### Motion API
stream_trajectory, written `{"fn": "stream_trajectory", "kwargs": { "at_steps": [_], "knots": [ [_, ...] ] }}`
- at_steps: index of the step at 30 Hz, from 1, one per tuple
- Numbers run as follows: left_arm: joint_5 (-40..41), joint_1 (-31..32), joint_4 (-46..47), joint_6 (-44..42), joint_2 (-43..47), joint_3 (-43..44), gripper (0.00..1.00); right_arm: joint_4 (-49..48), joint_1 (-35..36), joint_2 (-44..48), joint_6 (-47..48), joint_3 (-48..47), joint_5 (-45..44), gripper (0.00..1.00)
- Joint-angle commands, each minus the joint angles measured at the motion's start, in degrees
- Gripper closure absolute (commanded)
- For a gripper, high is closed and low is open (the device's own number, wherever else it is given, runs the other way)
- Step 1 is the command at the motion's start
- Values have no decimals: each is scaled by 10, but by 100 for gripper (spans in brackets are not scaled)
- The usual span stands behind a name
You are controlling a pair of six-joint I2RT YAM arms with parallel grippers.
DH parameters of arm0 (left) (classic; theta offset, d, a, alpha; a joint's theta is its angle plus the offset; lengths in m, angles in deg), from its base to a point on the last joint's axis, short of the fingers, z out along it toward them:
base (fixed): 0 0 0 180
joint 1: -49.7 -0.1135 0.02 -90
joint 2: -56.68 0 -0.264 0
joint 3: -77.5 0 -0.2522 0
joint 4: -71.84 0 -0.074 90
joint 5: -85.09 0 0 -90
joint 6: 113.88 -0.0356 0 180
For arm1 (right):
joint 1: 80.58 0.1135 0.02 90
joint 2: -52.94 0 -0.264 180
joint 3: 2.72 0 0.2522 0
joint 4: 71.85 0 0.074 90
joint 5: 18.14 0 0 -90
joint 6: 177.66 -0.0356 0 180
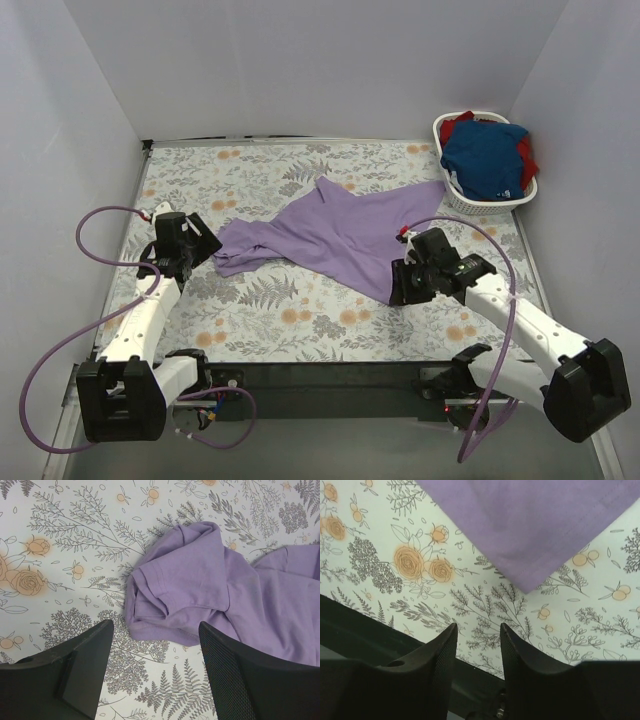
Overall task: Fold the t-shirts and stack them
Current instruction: Flatten the tshirt out
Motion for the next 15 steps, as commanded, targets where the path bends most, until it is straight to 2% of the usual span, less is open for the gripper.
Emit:
{"fn": "stream_trajectory", "kwargs": {
  "at_steps": [1,4,5,8,9,12,15],
  "knots": [
    [11,2,-4,-6,6,14,32,70,14,27,-8,-10,-16,52],
    [9,2,-4,-6,4,14,32,57,5,9,-4,-34,-125,51],
    [8,2,-4,-6,1,14,32,25,-5,0,10,-38,-149,53],
    [6,2,-4,-7,0,14,32,-58,-51,-44,24,-29,-123,57],
    [6,1,-4,-7,0,14,32,-113,-58,-53,25,-28,-121,58],
    [7,2,-4,-7,-2,12,32,-197,-66,-101,36,-33,-106,59],
    [5,1,-6,-7,-9,12,32,-240,-78,-160,44,-42,-85,59]
  ]
}}
